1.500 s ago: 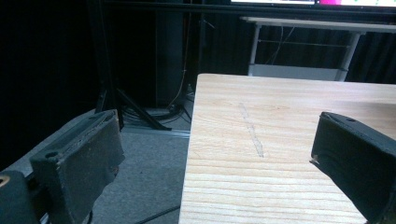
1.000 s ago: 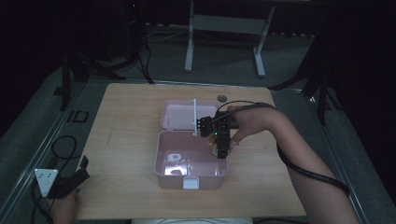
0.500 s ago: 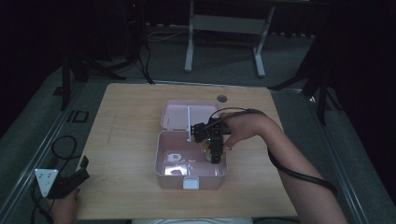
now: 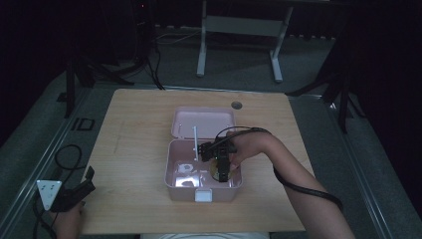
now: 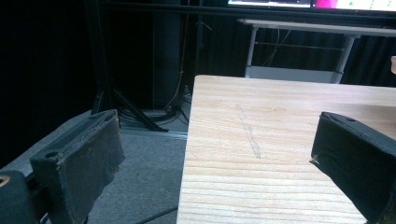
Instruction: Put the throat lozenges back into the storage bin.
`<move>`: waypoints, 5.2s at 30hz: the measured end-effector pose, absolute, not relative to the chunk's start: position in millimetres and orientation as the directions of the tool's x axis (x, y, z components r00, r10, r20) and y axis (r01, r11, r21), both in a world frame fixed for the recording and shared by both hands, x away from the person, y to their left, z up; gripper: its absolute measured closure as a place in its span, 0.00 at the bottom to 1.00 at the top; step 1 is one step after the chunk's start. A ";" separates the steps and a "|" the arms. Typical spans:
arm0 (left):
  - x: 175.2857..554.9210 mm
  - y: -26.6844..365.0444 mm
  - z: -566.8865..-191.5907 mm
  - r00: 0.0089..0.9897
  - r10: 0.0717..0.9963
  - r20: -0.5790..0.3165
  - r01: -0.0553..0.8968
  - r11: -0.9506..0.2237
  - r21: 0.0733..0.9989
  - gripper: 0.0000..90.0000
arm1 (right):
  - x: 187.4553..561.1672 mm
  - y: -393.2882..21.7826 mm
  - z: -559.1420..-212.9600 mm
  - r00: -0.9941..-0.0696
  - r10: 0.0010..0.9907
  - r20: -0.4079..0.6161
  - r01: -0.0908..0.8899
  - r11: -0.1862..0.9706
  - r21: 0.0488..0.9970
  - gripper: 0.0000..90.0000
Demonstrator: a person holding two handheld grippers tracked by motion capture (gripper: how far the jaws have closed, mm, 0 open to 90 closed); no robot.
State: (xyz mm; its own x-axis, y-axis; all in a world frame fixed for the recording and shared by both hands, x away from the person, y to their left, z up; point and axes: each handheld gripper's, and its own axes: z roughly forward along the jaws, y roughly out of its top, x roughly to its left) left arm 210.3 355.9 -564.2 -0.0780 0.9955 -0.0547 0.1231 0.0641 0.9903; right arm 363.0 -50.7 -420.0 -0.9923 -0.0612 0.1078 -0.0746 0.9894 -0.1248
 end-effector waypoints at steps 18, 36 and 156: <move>210.5 356.5 -564.0 -0.060 0.996 -0.067 0.124 0.074 0.989 0.03 | 364.2 -51.5 -476.4 -0.994 -0.049 0.100 -0.068 0.978 -0.199 0.22; 210.7 356.5 -564.0 -0.056 0.996 -0.065 0.124 0.072 0.990 0.03 | 372.3 -55.7 -482.8 -0.994 0.043 0.102 0.024 0.983 -0.180 0.22; 209.8 356.0 -564.3 -0.060 0.996 -0.059 0.123 0.067 0.990 0.03 | 371.4 -359.1 -552.7 -0.250 0.967 -0.059 0.541 0.190 0.819 0.12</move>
State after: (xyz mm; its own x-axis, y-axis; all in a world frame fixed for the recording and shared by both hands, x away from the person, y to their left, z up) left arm 209.8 356.0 -564.3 -0.0600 0.9964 -0.0595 0.1227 0.0665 0.9902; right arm 371.4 -359.1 -552.7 -0.2495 0.9666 -0.0592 0.5414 0.1899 0.8190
